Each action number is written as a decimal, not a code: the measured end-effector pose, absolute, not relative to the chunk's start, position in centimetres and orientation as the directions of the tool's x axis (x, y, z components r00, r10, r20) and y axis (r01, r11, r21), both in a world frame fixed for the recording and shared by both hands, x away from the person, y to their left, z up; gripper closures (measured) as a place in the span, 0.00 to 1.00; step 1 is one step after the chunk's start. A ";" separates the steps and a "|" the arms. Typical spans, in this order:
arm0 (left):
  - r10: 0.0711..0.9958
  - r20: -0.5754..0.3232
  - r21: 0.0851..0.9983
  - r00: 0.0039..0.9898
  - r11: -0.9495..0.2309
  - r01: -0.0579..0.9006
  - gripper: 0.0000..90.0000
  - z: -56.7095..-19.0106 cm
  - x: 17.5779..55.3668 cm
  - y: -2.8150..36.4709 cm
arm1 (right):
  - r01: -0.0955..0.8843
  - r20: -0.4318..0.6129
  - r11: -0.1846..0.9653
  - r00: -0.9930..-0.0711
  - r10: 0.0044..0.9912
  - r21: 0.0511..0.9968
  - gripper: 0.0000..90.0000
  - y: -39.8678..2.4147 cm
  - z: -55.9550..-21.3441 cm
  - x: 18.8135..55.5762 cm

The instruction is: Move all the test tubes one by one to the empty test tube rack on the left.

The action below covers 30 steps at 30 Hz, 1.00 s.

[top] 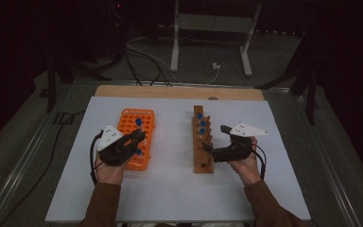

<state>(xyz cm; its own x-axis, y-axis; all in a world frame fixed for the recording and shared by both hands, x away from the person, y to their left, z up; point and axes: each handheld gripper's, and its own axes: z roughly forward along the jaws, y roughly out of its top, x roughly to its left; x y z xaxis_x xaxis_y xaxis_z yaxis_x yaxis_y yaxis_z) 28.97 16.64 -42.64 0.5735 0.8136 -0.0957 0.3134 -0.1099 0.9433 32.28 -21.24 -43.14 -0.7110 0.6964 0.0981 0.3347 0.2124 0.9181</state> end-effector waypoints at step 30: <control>0.838 -0.110 0.906 0.534 -0.137 0.401 0.86 -46.2 27.2 19.3 | 0.358 0.136 0.173 -0.691 0.710 0.917 0.00 -22.8 -44.5 31.6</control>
<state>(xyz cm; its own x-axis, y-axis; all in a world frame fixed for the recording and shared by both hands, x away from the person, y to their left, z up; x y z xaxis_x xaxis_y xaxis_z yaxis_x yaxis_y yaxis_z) 27.18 19.26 -46.24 0.5344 0.8381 -0.1096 0.4006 -0.1369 0.9060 31.64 -22.78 -44.50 -0.6913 0.7096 0.1361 0.3585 0.1734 0.9173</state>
